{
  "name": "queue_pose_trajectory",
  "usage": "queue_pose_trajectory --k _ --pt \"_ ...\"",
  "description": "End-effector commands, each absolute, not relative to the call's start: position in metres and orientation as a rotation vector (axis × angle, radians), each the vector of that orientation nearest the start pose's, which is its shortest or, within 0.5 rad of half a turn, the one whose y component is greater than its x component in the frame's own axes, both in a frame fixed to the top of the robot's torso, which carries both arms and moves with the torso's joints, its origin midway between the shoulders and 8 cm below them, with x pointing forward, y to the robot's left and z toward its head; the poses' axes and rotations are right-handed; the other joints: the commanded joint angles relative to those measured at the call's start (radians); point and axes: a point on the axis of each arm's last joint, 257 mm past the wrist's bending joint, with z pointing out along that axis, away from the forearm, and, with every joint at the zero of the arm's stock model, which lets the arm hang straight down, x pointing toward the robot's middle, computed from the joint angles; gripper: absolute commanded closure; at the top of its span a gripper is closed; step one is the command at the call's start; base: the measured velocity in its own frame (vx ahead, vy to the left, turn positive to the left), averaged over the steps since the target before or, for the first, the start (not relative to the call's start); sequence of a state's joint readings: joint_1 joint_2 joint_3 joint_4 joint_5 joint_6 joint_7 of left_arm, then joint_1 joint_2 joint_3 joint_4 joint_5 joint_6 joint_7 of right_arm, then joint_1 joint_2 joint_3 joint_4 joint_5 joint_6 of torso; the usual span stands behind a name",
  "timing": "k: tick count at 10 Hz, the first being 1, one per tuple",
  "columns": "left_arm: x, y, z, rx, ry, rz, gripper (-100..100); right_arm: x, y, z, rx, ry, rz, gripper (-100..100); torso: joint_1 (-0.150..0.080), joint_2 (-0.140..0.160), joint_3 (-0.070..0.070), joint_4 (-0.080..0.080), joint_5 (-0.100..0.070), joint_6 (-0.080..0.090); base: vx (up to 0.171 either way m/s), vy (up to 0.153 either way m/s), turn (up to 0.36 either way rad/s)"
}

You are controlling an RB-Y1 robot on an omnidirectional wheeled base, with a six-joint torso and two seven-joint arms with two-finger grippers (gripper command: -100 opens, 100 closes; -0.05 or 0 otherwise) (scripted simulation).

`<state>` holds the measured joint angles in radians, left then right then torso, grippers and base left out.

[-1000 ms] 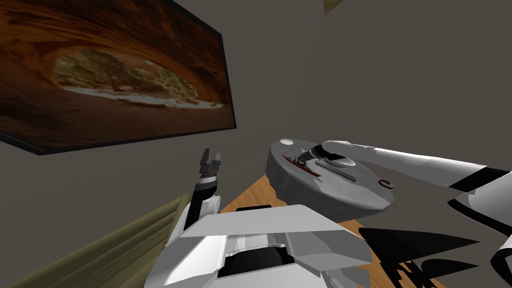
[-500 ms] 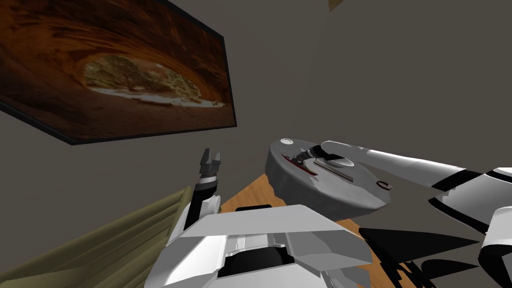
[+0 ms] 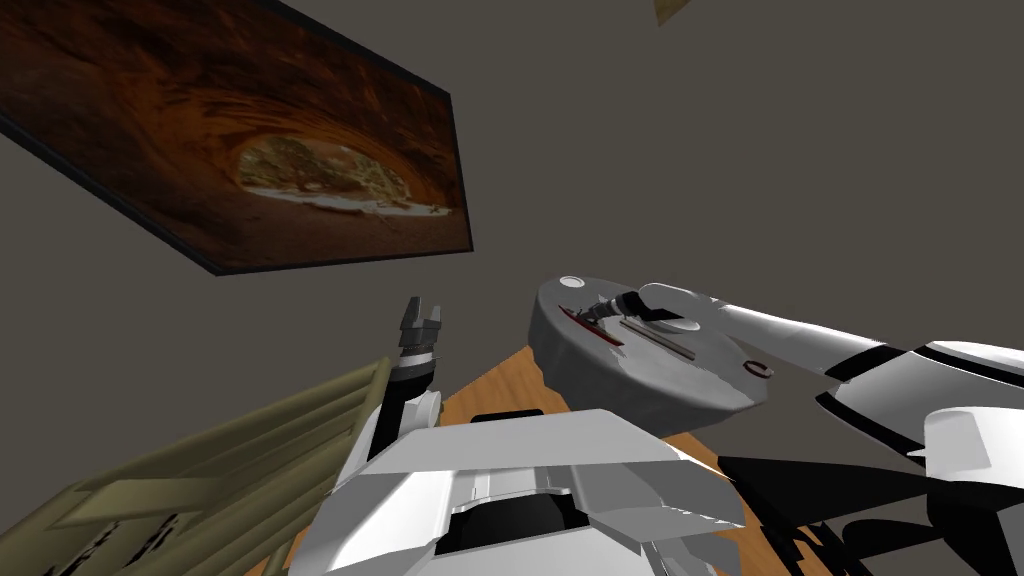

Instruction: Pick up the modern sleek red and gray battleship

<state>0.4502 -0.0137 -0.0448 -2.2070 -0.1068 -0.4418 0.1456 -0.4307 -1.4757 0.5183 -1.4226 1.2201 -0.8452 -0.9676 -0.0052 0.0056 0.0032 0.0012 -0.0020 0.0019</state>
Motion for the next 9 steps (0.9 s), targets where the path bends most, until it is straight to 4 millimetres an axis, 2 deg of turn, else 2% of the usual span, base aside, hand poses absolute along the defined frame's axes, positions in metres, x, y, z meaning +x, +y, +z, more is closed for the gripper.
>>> queue_pose_trajectory --k 1,2,3,5,6,7,9 --pt "0.375 0.251 -0.004 -0.736 0.687 -1.410 0 0.480 -0.428 -0.169 -0.574 2.391 0.233 -100 0.000 0.000 0.000 0.000 0.000 0.000 -0.044 -0.028 0.018" --pt "0.375 0.251 -0.004 -0.736 0.687 -1.410 0 0.480 -0.427 -0.169 -0.574 2.388 0.234 0 0.002 -0.002 -0.001 0.000 0.001 0.000 -0.007 -0.006 -0.004" --pt "0.375 0.251 -0.004 -0.736 0.687 -1.410 0 0.469 -0.454 -0.171 -0.548 2.407 0.204 -100 0.004 -0.004 -0.002 -0.001 0.001 0.000 0.005 0.031 0.241" --pt "0.375 0.251 -0.004 -0.736 0.687 -1.410 0 0.456 -0.451 -0.185 -0.552 2.423 0.248 -100 0.007 -0.006 -0.004 -0.001 0.002 0.000 0.005 0.029 0.045" --pt "0.375 0.251 -0.004 -0.736 0.687 -1.410 0 0.455 -0.447 -0.184 -0.537 2.418 0.276 -100 0.006 -0.006 -0.004 -0.001 0.002 0.000 -0.002 0.012 -0.023" --pt "0.375 0.251 -0.004 -0.736 0.687 -1.410 0 0.447 -0.474 -0.181 -0.524 2.429 0.221 -100 0.006 -0.006 -0.003 -0.001 0.002 0.000 0.005 0.039 0.207" --pt "0.375 0.251 -0.004 -0.736 0.687 -1.410 0 0.434 -0.472 -0.196 -0.529 2.442 0.264 -100 0.008 -0.007 -0.004 -0.002 0.002 0.000 0.004 0.029 0.069"
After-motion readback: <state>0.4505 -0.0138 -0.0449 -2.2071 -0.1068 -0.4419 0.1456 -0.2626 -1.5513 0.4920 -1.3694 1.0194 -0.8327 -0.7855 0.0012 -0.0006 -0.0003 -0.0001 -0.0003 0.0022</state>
